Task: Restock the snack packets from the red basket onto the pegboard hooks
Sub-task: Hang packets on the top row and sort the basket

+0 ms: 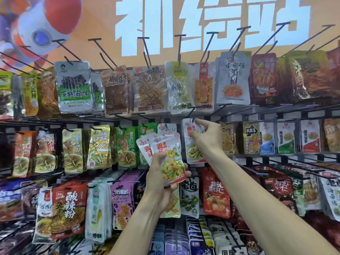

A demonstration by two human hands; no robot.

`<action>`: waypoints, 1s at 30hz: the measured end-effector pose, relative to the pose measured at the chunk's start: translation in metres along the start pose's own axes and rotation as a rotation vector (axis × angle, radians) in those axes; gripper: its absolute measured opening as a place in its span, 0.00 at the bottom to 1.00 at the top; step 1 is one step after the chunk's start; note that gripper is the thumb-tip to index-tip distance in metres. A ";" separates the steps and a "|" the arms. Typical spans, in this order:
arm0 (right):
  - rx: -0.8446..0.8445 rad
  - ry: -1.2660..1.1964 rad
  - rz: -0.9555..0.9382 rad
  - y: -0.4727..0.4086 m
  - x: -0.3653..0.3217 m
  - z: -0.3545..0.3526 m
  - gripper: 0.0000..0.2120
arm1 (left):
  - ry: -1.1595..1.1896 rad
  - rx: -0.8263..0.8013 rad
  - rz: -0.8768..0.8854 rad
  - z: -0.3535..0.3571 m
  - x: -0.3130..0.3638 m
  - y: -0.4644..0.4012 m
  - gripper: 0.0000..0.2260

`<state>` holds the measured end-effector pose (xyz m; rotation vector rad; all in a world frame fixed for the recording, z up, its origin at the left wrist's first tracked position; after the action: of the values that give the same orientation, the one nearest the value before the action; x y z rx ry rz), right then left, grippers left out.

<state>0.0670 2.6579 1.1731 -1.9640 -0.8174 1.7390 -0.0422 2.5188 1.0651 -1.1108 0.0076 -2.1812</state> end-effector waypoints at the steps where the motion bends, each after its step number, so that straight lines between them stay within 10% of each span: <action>1: -0.002 0.014 0.010 -0.003 0.002 0.004 0.23 | 0.006 0.003 -0.001 0.001 0.000 0.000 0.16; 9: 0.028 0.274 -0.044 -0.017 0.009 0.017 0.22 | -0.002 0.011 -0.031 0.002 -0.008 -0.004 0.15; 20: -0.050 -0.319 0.140 0.069 0.031 -0.001 0.21 | -0.020 0.026 -0.016 0.001 -0.032 -0.011 0.30; 30: 0.050 -0.324 0.006 0.050 0.016 -0.018 0.11 | 0.016 0.059 0.013 0.004 -0.019 0.005 0.21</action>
<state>0.0939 2.6321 1.1317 -1.6763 -0.8614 2.0934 -0.0289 2.5265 1.0524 -1.0579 -0.0428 -2.1649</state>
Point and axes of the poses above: each hand's wrist, its own y-axis away from the middle knuckle, its own z-axis out of the palm, x = y × z, the point moved 9 cm from there along -y, towards the middle knuckle, and after that the axes turned 11 degrees about y, right-handed, at the moved point
